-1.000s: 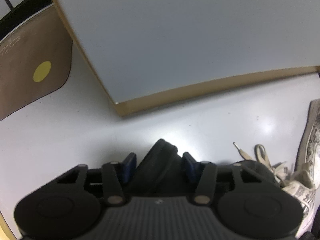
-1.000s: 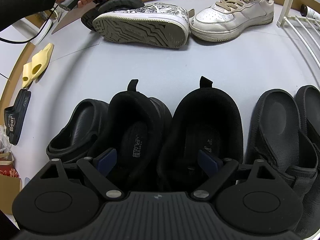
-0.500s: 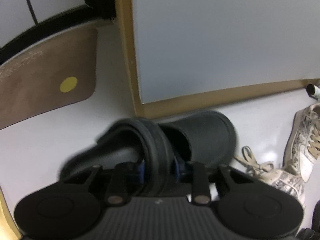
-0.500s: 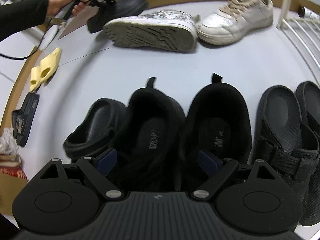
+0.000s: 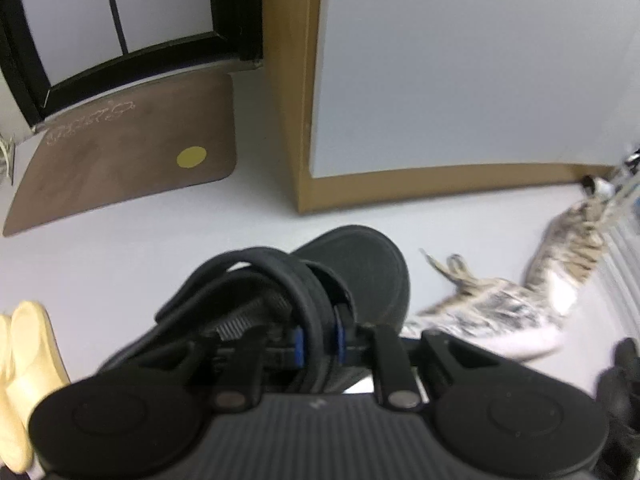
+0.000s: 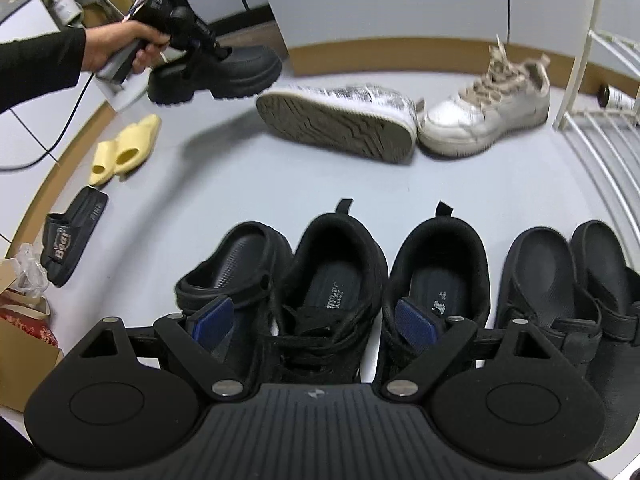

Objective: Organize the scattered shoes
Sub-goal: 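Lift and carry the clog with the left gripper toward the shoe row, then lower the clog onto the floor near the row and open the left gripper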

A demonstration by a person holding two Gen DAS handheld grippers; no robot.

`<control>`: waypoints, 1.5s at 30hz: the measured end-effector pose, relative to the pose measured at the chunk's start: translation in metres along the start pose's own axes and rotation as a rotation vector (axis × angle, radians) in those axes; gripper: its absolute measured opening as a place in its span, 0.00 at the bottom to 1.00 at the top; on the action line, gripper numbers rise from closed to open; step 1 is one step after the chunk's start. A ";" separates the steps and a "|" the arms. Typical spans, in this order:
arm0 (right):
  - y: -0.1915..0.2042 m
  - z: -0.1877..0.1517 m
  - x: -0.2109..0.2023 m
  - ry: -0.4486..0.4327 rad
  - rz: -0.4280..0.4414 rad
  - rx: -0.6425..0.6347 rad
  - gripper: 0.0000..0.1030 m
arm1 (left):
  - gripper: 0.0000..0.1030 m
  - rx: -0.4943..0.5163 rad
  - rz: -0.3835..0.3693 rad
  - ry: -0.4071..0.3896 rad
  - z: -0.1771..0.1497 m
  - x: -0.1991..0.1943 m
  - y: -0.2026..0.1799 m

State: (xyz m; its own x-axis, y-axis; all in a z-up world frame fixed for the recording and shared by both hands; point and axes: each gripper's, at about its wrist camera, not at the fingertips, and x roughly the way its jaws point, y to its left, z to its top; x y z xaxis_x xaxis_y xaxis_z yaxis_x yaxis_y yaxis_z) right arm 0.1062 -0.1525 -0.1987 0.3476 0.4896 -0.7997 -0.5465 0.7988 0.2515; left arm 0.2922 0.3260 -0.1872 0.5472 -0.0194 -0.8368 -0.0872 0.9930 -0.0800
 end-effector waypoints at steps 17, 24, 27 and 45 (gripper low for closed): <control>-0.003 -0.011 0.004 0.011 0.026 0.033 0.89 | 0.15 -0.055 -0.074 -0.011 -0.078 -0.062 -0.003; 0.003 -0.014 0.006 0.022 0.031 0.022 0.89 | 0.15 -0.086 -0.141 -0.002 -0.115 -0.073 -0.012; 0.004 -0.015 0.009 0.035 0.032 0.019 0.89 | 0.15 -0.098 -0.156 0.004 -0.129 -0.074 -0.014; 0.025 -0.023 0.029 0.121 0.030 -0.024 0.89 | 0.15 -0.248 -0.182 0.054 -0.233 -0.040 0.002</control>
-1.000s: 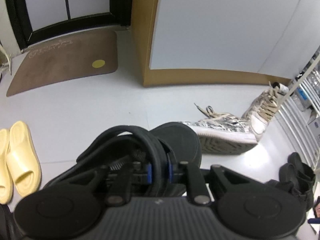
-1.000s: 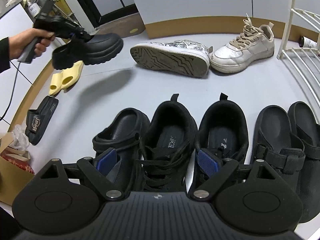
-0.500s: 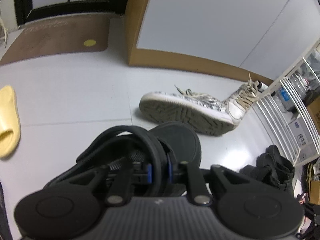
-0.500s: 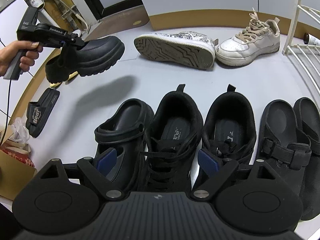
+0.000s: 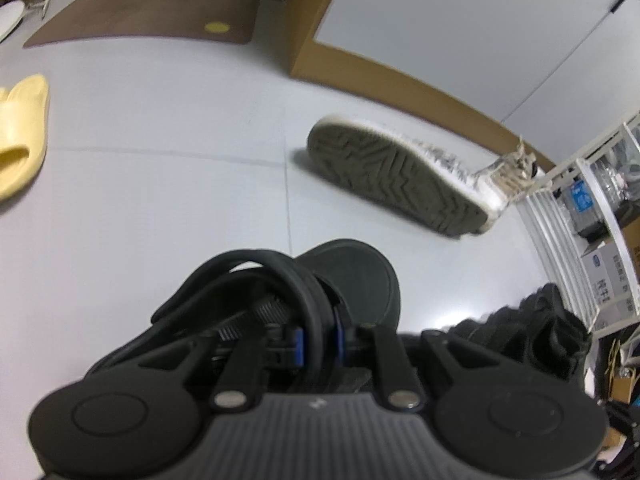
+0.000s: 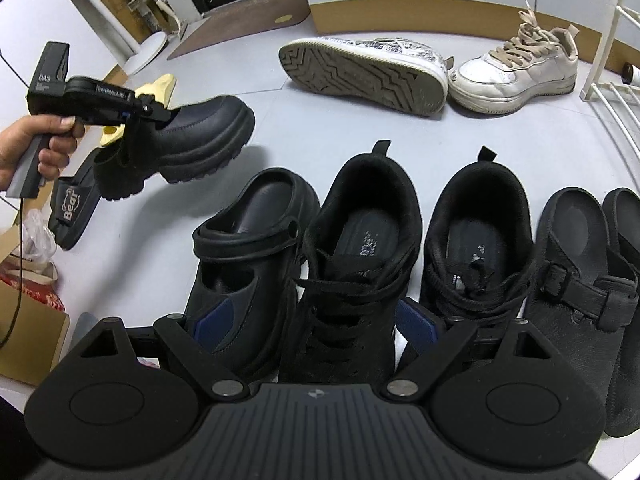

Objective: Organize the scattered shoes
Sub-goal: 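Lower the clog onto the floor near the row and open the left gripper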

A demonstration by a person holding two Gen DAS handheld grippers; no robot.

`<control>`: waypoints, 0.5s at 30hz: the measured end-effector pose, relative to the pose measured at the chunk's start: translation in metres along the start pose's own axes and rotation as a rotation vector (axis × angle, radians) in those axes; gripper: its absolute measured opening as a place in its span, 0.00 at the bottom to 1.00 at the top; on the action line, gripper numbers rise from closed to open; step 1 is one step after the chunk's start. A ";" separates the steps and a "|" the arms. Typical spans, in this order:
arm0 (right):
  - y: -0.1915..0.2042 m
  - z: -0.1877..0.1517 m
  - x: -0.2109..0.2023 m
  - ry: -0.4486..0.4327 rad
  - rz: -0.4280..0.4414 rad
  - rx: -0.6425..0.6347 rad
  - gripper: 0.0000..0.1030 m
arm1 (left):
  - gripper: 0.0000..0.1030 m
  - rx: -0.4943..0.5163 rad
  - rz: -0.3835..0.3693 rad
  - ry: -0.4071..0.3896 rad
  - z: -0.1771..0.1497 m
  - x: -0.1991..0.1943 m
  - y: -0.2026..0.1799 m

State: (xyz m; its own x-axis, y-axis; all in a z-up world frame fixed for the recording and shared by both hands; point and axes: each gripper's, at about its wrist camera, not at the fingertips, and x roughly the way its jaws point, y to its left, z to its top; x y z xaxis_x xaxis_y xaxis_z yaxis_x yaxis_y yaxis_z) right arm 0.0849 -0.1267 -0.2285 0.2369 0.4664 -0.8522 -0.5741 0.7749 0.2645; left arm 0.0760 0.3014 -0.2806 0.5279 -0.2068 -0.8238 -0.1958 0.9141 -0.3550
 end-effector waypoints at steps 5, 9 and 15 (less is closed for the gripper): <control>0.003 0.000 0.000 -0.003 0.000 -0.003 0.89 | 0.14 -0.035 0.000 0.013 -0.013 0.007 0.011; 0.007 0.002 0.000 -0.009 -0.001 -0.009 0.89 | 0.14 -0.057 0.013 0.032 -0.016 0.014 0.015; 0.022 0.008 0.002 -0.021 -0.003 -0.047 0.89 | 0.22 -0.078 0.077 0.127 -0.020 0.023 0.019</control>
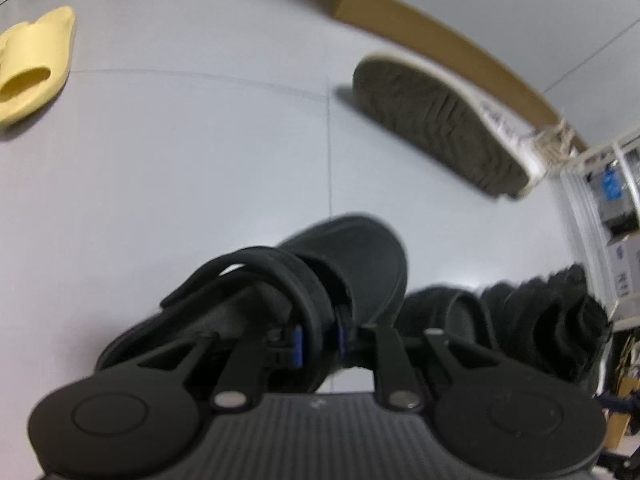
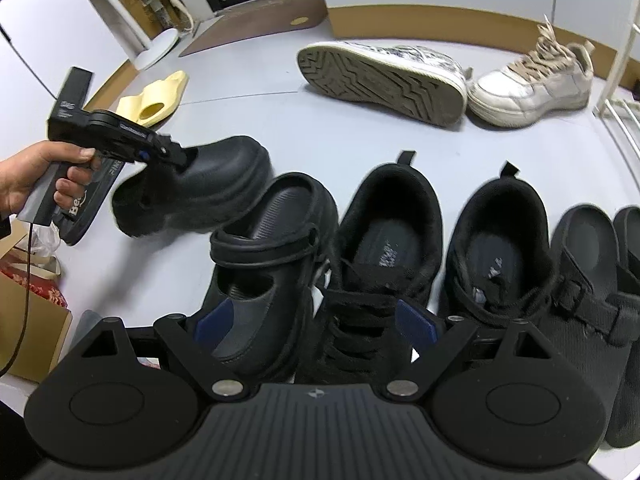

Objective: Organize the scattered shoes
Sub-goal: 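Lower the clog onto the floor near the row and open the left gripper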

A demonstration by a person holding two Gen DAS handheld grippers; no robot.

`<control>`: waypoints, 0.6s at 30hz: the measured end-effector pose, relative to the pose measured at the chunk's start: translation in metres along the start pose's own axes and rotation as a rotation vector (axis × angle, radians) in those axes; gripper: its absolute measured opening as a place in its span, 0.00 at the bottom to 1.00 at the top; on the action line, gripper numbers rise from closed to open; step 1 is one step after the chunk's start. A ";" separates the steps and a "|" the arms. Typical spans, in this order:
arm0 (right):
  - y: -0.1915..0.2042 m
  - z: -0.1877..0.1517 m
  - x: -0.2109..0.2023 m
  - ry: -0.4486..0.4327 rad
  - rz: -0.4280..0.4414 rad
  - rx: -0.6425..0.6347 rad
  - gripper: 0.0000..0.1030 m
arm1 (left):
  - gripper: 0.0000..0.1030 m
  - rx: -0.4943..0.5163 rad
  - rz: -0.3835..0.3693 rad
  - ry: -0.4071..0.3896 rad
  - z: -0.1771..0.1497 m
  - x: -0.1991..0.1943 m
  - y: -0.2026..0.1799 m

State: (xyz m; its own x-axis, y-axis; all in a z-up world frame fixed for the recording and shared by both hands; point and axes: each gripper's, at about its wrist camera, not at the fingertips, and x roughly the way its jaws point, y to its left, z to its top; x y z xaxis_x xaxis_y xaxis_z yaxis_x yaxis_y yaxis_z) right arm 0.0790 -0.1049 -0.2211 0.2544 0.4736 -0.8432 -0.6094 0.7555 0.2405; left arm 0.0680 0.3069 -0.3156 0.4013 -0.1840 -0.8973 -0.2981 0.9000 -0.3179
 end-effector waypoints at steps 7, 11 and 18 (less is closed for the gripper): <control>0.019 0.016 -0.007 -0.034 -0.068 -0.059 0.89 | 0.55 -0.042 0.014 -0.052 0.000 -0.031 0.009; 0.033 0.032 -0.016 -0.070 -0.100 -0.110 0.89 | 0.62 -0.023 0.010 -0.101 0.007 -0.060 0.003; 0.074 0.071 -0.039 -0.142 -0.087 -0.259 0.89 | 0.77 0.053 0.062 -0.195 0.022 -0.114 -0.012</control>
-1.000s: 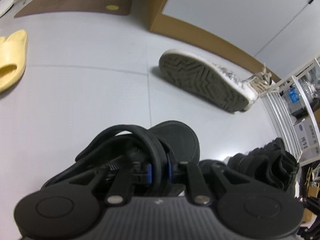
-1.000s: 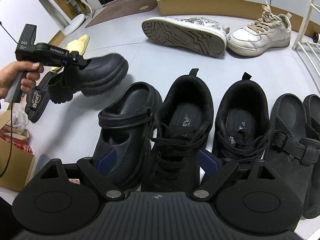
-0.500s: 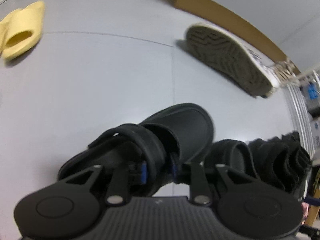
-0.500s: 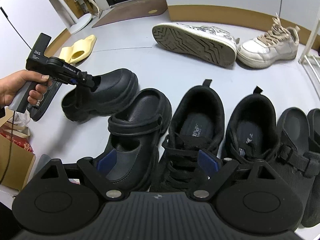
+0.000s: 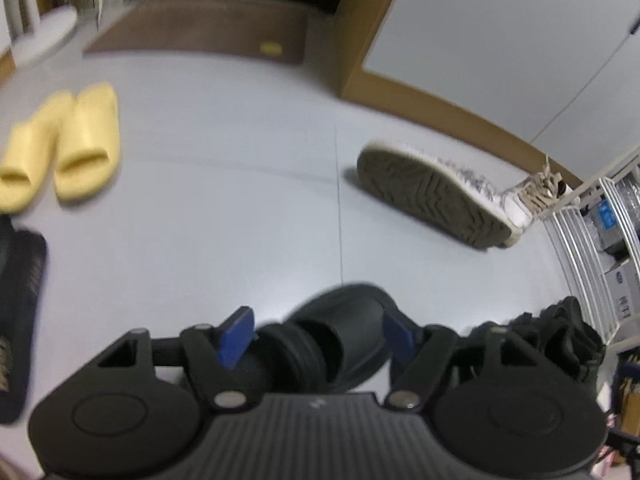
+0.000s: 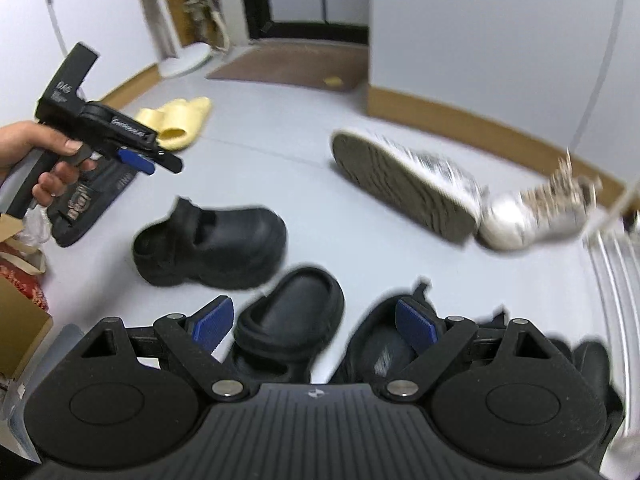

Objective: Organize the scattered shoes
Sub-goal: 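Lower the clog onto the floor near the row and open the left gripper, then move the right gripper down to the black clog on the floor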

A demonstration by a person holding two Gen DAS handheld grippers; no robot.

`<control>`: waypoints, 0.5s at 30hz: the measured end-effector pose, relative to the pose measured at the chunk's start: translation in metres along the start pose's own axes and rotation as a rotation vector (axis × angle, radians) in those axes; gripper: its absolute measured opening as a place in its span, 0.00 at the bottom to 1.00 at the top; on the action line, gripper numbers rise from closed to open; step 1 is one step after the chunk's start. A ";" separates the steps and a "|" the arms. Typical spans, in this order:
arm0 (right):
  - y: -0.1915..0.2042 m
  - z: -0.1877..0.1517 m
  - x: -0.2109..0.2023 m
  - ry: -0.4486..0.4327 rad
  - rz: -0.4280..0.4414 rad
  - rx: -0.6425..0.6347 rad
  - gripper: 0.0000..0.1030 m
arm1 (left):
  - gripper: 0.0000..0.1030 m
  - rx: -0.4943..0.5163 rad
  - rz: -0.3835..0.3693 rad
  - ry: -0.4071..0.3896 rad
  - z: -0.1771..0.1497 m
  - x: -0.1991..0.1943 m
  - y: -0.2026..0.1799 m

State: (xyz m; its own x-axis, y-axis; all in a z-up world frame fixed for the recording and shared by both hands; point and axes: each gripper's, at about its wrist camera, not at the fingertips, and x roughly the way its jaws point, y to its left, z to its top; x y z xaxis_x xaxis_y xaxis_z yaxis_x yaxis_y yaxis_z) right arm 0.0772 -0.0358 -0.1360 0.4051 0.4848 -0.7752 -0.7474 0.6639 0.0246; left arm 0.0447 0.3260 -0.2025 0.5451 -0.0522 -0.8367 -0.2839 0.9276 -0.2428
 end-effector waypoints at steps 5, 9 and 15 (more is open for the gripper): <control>0.019 0.029 -0.006 -0.036 0.075 -0.095 0.90 | 0.82 0.024 -0.009 -0.032 0.009 -0.029 0.003; 0.033 0.045 0.012 0.021 0.093 -0.184 0.91 | 0.85 0.001 -0.029 -0.067 0.007 -0.042 0.011; 0.049 0.051 0.047 0.039 0.063 -0.159 0.91 | 0.85 -0.039 -0.025 -0.057 -0.015 -0.043 0.029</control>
State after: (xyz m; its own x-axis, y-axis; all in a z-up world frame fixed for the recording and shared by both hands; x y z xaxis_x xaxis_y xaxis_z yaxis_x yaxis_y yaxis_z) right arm 0.0863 0.0484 -0.1389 0.3360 0.4981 -0.7994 -0.8458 0.5329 -0.0234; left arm 0.0014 0.3495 -0.1806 0.5964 -0.0530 -0.8010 -0.2998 0.9109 -0.2835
